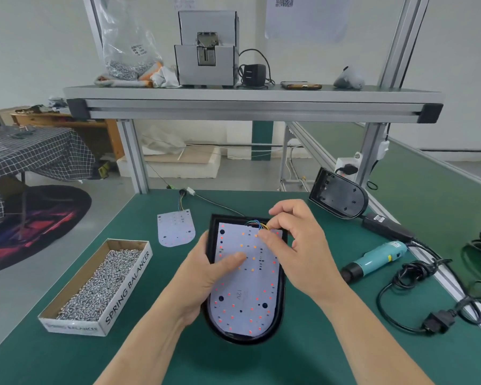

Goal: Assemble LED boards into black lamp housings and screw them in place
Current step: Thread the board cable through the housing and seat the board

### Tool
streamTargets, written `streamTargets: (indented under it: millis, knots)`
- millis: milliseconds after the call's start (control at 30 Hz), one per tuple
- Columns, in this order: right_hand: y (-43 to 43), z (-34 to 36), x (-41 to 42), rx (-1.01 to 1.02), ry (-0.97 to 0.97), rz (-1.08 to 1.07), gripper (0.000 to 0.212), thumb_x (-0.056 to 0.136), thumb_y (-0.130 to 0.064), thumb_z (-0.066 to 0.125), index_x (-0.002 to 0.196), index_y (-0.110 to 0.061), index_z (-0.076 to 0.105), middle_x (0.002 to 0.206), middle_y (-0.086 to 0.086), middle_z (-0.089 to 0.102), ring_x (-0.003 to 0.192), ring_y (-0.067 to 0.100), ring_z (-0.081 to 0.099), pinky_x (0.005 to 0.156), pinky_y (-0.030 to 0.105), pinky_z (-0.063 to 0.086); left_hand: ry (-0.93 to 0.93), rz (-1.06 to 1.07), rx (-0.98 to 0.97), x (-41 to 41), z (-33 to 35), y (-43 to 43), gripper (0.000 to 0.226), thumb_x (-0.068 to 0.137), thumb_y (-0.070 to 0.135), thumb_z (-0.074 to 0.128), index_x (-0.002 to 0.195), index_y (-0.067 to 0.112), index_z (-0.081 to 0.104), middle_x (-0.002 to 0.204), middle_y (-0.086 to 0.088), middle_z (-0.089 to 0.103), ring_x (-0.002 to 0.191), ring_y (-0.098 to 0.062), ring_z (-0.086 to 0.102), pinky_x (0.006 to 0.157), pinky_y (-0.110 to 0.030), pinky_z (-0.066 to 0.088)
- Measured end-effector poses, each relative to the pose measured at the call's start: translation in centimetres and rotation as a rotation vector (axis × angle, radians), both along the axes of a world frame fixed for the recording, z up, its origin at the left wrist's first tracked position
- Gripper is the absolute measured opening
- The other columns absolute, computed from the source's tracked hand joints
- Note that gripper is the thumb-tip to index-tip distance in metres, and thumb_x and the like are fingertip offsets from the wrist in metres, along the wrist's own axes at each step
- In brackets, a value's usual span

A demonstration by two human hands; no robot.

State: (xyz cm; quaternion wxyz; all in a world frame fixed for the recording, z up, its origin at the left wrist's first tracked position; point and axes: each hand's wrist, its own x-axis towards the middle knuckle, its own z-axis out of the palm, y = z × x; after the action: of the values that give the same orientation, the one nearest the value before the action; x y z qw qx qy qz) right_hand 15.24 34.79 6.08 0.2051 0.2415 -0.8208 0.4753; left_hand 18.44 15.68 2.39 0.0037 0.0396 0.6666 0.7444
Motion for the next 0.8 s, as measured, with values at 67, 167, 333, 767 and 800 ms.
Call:
streamTargets:
  millis: [67, 167, 333, 767, 800]
  knots:
    - [-0.2, -0.3, 0.2, -0.038, 0.02, -0.01, 0.014, 0.09, -0.011, 0.073, 0.079, -0.012, 0.066, 0.111, -0.011, 0.053, 0.108, 0.012, 0.051, 0.071, 0.008, 0.033, -0.026, -0.013, 0.078, 0.0, -0.1, 0.0, 0.061, 0.068, 0.029, 0.088, 0.122, 0.022, 0.062, 0.119, -0.007, 0.073, 0.107, -0.026, 0.071, 0.079, -0.027, 0.058]
    - [-0.4, -0.8, 0.1, -0.046, 0.07, -0.014, 0.011, 0.089, -0.013, 0.075, 0.084, -0.012, 0.066, 0.119, -0.01, 0.05, 0.118, 0.014, 0.049, 0.086, 0.009, 0.034, -0.05, 0.026, 0.157, 0.0, 0.0, 0.1, 0.058, 0.065, 0.025, 0.089, 0.118, 0.021, 0.065, 0.116, -0.012, 0.073, 0.103, -0.03, 0.072, 0.077, -0.032, 0.06]
    - [-0.6, -1.3, 0.1, -0.075, 0.176, -0.066, 0.053, 0.08, -0.017, 0.085, 0.123, -0.015, 0.054, 0.142, -0.011, 0.037, 0.115, 0.002, 0.052, 0.087, 0.013, 0.046, -0.044, 0.057, 0.177, 0.1, 0.1, 0.2, 0.043, 0.074, 0.019, 0.084, 0.113, 0.023, 0.067, 0.114, -0.012, 0.074, 0.101, -0.032, 0.073, 0.075, -0.035, 0.06]
    - [0.1, -1.8, 0.0, -0.126, -0.17, 0.107, 0.021, 0.087, -0.023, 0.065, 0.102, -0.036, 0.062, 0.086, -0.011, 0.066, 0.073, 0.01, 0.06, 0.07, 0.023, 0.051, -0.053, 0.108, 0.233, 0.6, 1.4, 0.2, 0.05, 0.073, 0.019, 0.081, 0.119, 0.006, 0.066, 0.112, -0.016, 0.074, 0.099, -0.034, 0.073, 0.075, -0.039, 0.061]
    - [0.5, -1.5, -0.2, -0.211, -0.219, 0.174, 0.017, 0.088, -0.026, 0.064, 0.103, -0.035, 0.065, 0.088, -0.011, 0.066, 0.072, 0.008, 0.059, 0.068, 0.021, 0.051, -0.057, 0.106, 0.233, 0.7, 1.6, 0.1, 0.046, 0.073, 0.02, 0.081, 0.116, 0.008, 0.068, 0.111, -0.015, 0.075, 0.098, -0.034, 0.074, 0.073, -0.038, 0.061]
